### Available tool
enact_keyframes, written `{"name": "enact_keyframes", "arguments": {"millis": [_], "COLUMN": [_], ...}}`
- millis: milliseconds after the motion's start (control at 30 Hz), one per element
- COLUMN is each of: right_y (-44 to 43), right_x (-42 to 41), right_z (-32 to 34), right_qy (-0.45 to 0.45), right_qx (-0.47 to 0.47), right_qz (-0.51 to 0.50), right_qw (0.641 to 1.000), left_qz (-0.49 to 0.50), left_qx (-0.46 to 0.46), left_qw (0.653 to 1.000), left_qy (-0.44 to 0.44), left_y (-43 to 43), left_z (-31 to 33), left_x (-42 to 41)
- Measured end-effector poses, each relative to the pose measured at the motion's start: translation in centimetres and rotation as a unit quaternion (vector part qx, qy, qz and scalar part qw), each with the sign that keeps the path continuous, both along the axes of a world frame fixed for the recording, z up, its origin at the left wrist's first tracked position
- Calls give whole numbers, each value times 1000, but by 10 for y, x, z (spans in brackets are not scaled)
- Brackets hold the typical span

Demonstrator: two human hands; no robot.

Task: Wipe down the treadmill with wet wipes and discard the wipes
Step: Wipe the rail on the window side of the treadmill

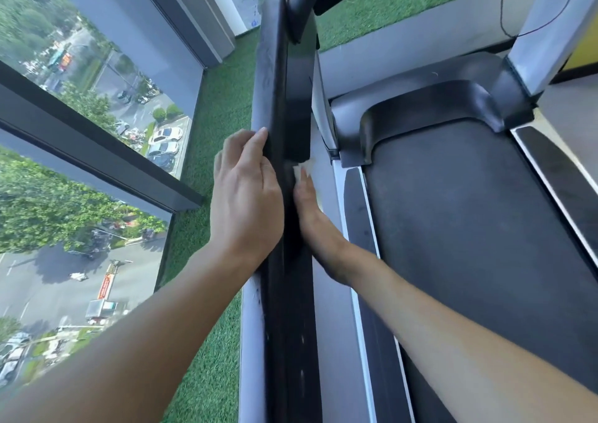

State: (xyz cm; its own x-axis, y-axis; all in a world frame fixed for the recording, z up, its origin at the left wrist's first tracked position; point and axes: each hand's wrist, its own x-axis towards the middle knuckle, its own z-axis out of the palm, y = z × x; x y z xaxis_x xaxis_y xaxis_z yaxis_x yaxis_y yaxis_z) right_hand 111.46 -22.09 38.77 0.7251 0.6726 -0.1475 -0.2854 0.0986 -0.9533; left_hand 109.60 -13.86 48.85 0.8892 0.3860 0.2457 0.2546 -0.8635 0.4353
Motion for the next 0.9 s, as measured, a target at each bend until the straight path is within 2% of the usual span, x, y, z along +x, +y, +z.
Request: {"name": "enact_keyframes", "arguments": {"millis": [167,300,367,467,567,667,767,833,900], "right_y": [-15,-9,-4,-6,-10,-10,-3,-10,-14], "right_x": [-71,-29,-12,-42,-55,-32,-34,-62,-83], "right_z": [-13,0,7,3,2,11,12,3,-9], "right_qy": [-29,-56,-49,-68,-18,-94,-89,-87,-98], "right_qx": [50,0,8,38,42,24,19,44,5], "right_qz": [33,12,-21,7,1,11,-14,12,43], "right_qw": [998,998,999,997,999,995,996,995,994], "left_qz": [-2,-9,-6,-6,-6,-2,0,-2,-3], "left_qx": [-33,-53,-51,-62,-68,-63,-64,-69,-63], "left_qw": [999,999,999,998,998,998,998,998,998], "left_qy": [16,-3,-5,-3,-4,-10,-13,-12,-9], "left_y": [-14,-15,-14,-16,-16,-16,-16,-16,-16], "left_z": [-3,-9,-12,-10,-9,-10,-12,-11,-11], "left_x": [-41,-54,-52,-55,-56,-55,-56,-56,-56]}}
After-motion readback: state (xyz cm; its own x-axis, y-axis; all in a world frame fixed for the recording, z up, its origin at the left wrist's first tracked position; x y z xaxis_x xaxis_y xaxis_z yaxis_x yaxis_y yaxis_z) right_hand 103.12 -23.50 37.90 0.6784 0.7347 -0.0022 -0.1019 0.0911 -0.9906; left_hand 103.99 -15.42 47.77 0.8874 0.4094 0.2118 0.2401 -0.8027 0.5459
